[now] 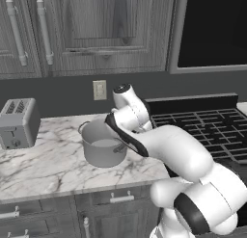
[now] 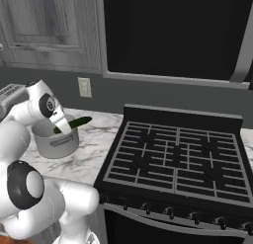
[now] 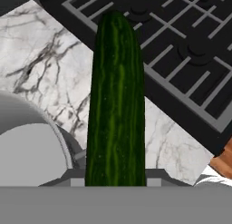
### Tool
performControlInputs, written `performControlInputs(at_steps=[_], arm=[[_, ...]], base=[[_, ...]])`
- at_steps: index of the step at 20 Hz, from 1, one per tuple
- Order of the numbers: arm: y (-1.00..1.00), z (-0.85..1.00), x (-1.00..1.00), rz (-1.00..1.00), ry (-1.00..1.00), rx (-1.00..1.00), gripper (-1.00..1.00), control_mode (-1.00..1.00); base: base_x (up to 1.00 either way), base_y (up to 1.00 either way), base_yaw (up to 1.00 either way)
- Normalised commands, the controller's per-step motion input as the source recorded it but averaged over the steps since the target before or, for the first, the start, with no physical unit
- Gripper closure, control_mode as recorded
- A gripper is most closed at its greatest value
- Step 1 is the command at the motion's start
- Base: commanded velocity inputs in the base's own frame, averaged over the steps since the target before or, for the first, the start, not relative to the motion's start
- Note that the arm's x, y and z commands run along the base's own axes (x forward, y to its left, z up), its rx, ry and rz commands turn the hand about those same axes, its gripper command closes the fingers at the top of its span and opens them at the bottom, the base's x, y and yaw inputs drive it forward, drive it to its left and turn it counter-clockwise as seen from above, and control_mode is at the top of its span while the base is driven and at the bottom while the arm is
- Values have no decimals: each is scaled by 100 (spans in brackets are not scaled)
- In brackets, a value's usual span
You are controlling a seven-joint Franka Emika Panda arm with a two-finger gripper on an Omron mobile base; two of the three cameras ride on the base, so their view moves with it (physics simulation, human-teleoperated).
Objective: Turn on the sink faucet. Then move the cucumber from the counter to the sink. Turn off the sink. Move the vegetable from the sink to the pot next to the stove. Finally move the pot to the rear left burner.
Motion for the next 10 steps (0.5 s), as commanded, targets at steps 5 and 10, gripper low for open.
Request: performControlInputs(at_steps=[5, 10], arm=[[54, 0, 28, 0, 1, 0, 100, -100], [37, 0, 14, 0, 6, 0, 100, -100]], base=[[0, 0, 0], [0, 0, 0]])
